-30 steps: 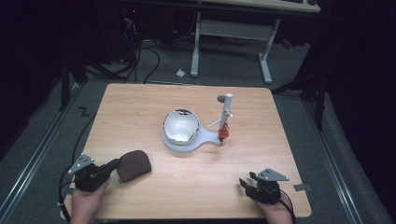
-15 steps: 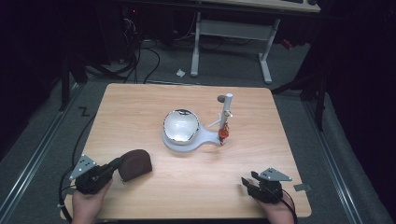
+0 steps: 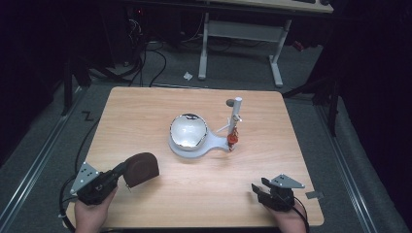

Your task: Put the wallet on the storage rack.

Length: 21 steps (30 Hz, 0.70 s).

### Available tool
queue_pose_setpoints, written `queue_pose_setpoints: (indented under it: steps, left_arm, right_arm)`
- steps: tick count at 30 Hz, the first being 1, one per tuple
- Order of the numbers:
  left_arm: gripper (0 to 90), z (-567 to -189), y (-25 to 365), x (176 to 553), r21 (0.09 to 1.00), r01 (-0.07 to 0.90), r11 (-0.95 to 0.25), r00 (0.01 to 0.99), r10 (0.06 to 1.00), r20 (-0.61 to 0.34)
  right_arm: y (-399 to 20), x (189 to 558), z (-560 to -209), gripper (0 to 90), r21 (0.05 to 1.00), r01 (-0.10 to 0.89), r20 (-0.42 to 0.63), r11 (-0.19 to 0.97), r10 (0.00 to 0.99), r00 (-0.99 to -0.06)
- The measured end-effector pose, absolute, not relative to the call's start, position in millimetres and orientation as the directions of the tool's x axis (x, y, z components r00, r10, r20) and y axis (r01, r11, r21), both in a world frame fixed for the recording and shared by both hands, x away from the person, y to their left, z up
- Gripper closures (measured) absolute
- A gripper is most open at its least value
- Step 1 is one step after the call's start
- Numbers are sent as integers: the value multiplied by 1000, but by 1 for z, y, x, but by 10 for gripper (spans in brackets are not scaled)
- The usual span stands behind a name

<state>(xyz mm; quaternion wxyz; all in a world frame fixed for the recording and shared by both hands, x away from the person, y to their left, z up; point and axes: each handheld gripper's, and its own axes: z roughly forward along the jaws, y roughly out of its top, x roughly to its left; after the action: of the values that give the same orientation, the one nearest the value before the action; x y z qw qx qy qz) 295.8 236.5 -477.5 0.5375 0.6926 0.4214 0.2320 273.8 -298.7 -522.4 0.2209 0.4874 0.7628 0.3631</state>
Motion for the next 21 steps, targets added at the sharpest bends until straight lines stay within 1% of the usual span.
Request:
queue_pose_setpoints:
  steps: [11, 16, 21]
  left_arm:
    - [875, -461, 221, 297, 950, 301, -87, 541, 835, -94]
    - [875, -456, 217, 300, 951, 300, -72, 542, 833, -108]
    - [875, -447, 206, 305, 952, 292, -90, 550, 830, -91]
  right_arm:
    - [-302, 274, -522, 517, 775, 582, 30, 246, 906, -423]
    - [-303, 273, -521, 523, 779, 577, 34, 244, 903, -428]
    - [-304, 274, -520, 525, 785, 569, 32, 246, 900, -434]
